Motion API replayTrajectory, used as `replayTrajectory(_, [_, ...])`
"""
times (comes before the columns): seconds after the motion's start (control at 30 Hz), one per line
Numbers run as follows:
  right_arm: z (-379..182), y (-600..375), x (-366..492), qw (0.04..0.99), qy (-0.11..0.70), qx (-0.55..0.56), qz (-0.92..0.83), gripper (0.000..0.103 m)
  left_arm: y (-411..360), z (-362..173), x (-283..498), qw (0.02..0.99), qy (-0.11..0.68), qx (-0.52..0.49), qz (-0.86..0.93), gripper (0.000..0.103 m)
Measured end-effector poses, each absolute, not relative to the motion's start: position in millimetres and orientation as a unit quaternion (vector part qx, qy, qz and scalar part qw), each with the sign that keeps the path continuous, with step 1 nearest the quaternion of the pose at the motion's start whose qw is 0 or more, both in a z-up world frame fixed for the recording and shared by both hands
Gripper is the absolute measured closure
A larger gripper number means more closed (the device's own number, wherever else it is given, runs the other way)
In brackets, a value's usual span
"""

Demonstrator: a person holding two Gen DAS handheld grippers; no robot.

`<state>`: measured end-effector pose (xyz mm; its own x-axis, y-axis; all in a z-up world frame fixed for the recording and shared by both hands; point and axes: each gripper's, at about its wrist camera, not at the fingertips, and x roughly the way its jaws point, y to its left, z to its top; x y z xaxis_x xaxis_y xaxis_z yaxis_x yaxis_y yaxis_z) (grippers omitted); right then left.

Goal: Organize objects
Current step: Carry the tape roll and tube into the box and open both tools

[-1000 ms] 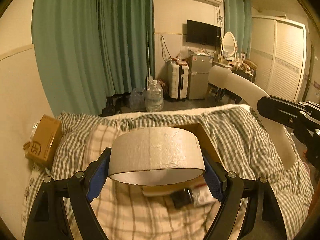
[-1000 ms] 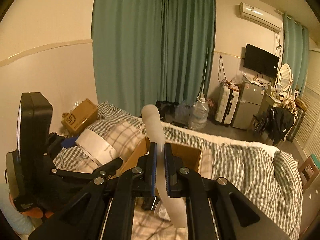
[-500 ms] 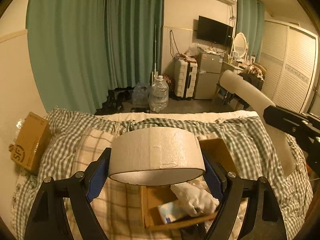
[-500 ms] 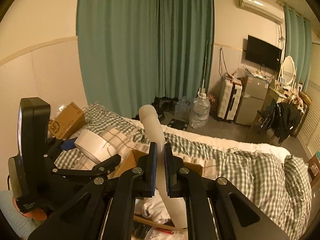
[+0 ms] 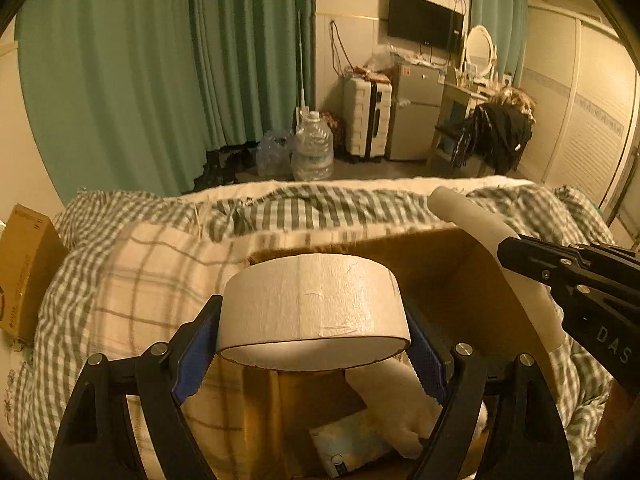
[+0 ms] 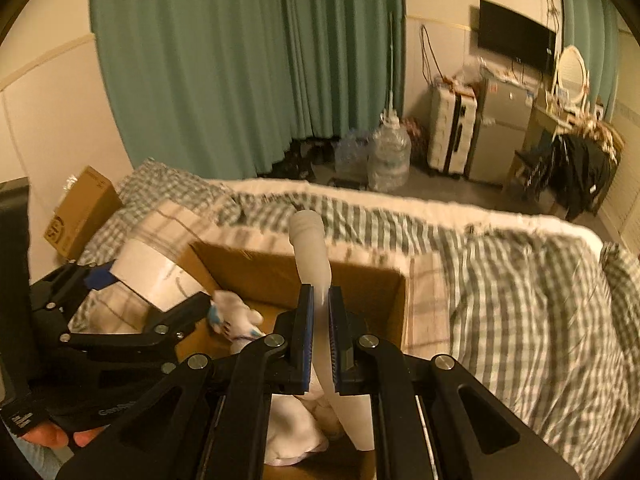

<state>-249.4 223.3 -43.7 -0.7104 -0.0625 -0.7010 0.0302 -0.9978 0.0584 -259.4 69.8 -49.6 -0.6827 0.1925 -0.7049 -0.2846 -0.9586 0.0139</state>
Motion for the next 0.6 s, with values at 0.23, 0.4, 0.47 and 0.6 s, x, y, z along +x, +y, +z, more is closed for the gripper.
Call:
replayTrajectory(0.23, [-47.7, 234.4, -247.8, 0.015, -0.033, 0.378, -0.925, 0.057, 70.0, -59.2, -254.4, 0.129, 0.073, -0.383, 0.912, 0.006])
replayTrajectory(0.4, [-19.3, 235.1, -227.7, -0.002, -0.025, 0.357, -0.934, 0.031, 63.5, -41.5, -243.4, 0.115, 0.065, -0.377, 0.917, 0.002])
replayTrajectory(0.47, [-4.9, 234.2, -216.9, -0.012, -0.021, 0.346, -0.938, 0.026, 60.5, -30.5, -236.7, 0.109, 0.064, -0.371, 0.92, 0.002])
replayTrajectory(0.6, [28.9, 232.4, -187.7, -0.027, -0.014, 0.324, -0.946, 0.017, 54.0, -3.8, -218.1, 0.101, 0.057, -0.352, 0.929, 0.0])
